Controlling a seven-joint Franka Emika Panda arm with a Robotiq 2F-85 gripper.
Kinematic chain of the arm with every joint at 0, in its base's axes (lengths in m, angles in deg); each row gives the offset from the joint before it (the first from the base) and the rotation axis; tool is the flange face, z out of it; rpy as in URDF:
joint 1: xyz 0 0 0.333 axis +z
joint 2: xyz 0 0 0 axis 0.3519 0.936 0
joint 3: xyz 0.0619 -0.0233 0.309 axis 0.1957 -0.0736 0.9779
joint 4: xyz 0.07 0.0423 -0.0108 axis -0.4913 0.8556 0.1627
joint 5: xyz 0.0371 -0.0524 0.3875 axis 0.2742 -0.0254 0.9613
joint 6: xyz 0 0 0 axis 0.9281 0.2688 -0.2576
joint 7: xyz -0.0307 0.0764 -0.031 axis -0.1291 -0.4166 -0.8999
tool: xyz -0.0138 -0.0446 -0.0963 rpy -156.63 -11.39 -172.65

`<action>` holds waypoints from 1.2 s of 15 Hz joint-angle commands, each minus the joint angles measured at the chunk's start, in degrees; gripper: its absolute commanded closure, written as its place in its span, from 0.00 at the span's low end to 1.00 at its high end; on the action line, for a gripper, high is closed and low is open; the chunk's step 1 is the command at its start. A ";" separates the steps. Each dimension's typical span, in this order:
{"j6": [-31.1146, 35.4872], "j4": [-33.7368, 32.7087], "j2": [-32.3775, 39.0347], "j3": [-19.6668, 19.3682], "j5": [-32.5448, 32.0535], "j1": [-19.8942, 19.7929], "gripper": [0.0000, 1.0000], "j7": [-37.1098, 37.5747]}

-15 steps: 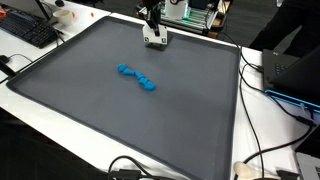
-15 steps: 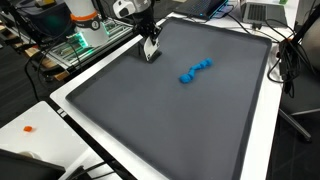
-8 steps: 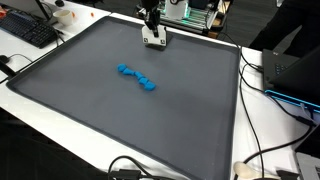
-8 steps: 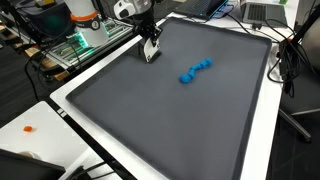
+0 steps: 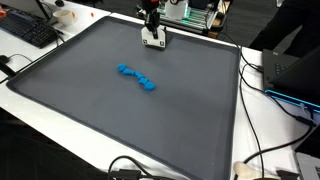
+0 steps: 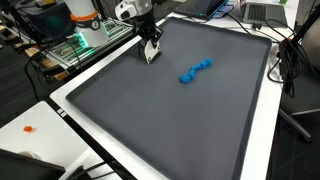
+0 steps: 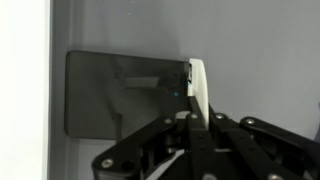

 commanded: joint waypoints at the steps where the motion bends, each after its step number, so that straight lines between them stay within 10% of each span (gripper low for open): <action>1: 2.32 0.37 0.93 0.64 -0.11 0.09 0.99 1.18; 14: 0.79 0.00 1.52 0.72 -0.43 0.14 0.99 -0.15; 15: 1.03 0.04 1.45 0.70 -0.21 0.14 0.75 -0.23; 18: 0.92 0.12 0.98 0.63 -0.16 0.12 0.57 -0.68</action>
